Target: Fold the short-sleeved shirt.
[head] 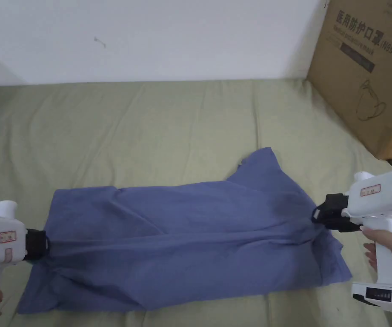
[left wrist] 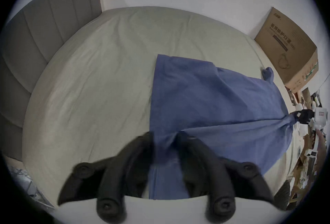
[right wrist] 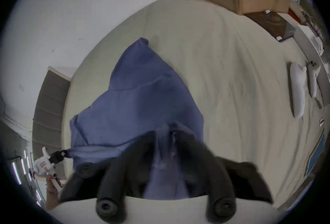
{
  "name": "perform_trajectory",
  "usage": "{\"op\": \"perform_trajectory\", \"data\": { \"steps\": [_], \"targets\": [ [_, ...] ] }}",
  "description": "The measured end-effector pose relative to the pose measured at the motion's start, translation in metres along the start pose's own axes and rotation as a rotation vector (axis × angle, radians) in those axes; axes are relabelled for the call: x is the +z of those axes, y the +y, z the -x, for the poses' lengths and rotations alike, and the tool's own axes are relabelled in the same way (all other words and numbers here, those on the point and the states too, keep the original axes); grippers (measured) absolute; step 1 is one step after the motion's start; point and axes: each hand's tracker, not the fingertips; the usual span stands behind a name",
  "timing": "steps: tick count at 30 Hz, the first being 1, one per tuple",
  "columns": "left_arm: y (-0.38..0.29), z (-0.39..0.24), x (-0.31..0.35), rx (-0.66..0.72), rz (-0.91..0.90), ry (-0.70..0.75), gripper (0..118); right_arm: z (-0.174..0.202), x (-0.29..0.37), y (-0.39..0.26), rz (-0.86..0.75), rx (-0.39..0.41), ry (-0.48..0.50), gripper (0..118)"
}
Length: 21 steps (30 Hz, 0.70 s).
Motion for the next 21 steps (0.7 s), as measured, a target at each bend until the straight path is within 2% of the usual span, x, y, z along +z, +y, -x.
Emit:
{"op": "perform_trajectory", "data": {
  "steps": [1,2,3,4,9,13,14,15,16,17,18,21],
  "targets": [
    [-0.002,0.001,0.003,0.006,-0.009,0.001,63,-0.002,0.0,-0.003,-0.022,-0.001,-0.008,87],
    [-0.006,0.003,0.007,0.017,-0.018,-0.014,83,-0.001,0.002,-0.007,-0.03,0.001,-0.005,107],
    [-0.01,0.003,0.012,0.027,-0.028,-0.025,104,-0.002,0.008,-0.014,-0.054,0.003,0.005,116],
    [-0.018,0.003,0.019,0.028,-0.033,-0.034,118,-0.004,0.017,-0.021,-0.095,0.02,0.023,117],
    [-0.054,-0.003,0.069,0.004,-0.133,-0.085,118,-0.001,0.07,-0.068,-0.195,0.137,0.034,117],
    [-0.088,-0.008,0.114,0.011,-0.226,-0.118,113,0.007,0.107,-0.11,-0.234,0.16,0.104,114],
    [-0.095,-0.009,0.125,0.01,-0.261,-0.105,107,0.009,0.114,-0.117,-0.257,0.168,0.123,111],
    [-0.101,-0.008,0.132,0.006,-0.267,-0.098,91,0.013,0.12,-0.123,-0.278,0.193,0.128,101],
    [-0.106,-0.007,0.136,0.002,-0.272,-0.085,50,0.015,0.12,-0.124,-0.3,0.22,0.108,69],
    [-0.109,-0.008,0.14,-0.004,-0.276,-0.055,14,0.016,0.12,-0.125,-0.312,0.246,0.078,33],
    [-0.112,-0.009,0.143,-0.018,-0.279,-0.026,0,0.018,0.12,-0.127,-0.317,0.257,0.061,0],
    [-0.106,-0.004,0.133,-0.031,-0.24,-0.063,0,0.02,0.117,-0.125,-0.312,0.245,0.119,0]
  ]
}}
